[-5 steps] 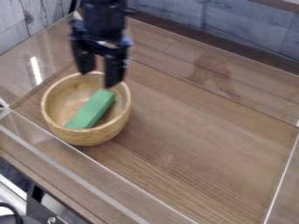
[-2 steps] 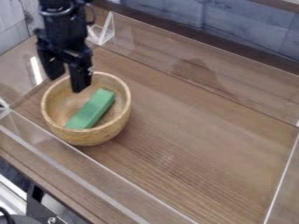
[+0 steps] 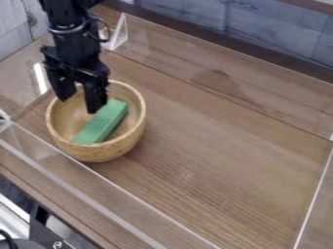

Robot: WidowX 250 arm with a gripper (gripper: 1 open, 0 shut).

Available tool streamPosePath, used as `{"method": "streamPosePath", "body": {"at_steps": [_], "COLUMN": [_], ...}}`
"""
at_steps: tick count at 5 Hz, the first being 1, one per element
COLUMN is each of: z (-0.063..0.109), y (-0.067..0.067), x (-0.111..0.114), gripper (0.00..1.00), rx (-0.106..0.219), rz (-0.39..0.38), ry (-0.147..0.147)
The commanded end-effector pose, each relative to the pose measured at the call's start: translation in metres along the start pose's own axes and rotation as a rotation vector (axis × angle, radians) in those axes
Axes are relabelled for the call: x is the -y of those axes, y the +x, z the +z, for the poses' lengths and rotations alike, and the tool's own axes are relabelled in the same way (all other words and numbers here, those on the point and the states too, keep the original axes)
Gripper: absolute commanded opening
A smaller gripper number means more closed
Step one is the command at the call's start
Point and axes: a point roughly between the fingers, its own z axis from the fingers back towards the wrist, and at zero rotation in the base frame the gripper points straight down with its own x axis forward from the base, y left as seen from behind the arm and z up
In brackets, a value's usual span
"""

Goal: Move green stick from inside the wooden bowl to the table next to it

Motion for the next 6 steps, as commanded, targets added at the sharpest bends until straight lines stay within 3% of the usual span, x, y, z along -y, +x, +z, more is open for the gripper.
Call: {"method": "streamPosePath", "body": {"at_steps": [1,2,4,6], "z": [-0.006,-0.016,-0.041,-0.011], "y": [0.000,-0.002,0.005,0.006], "x": [0.002,0.004,0.013,0.018], "gripper": [1.00,1.00,1.00,1.00], "rx": [0.028,0.034,0.044,0.044], "rz": [-0.030,-0.060,0.035,0.014], "ry": [0.016,0.019,0.015,-0.031]}}
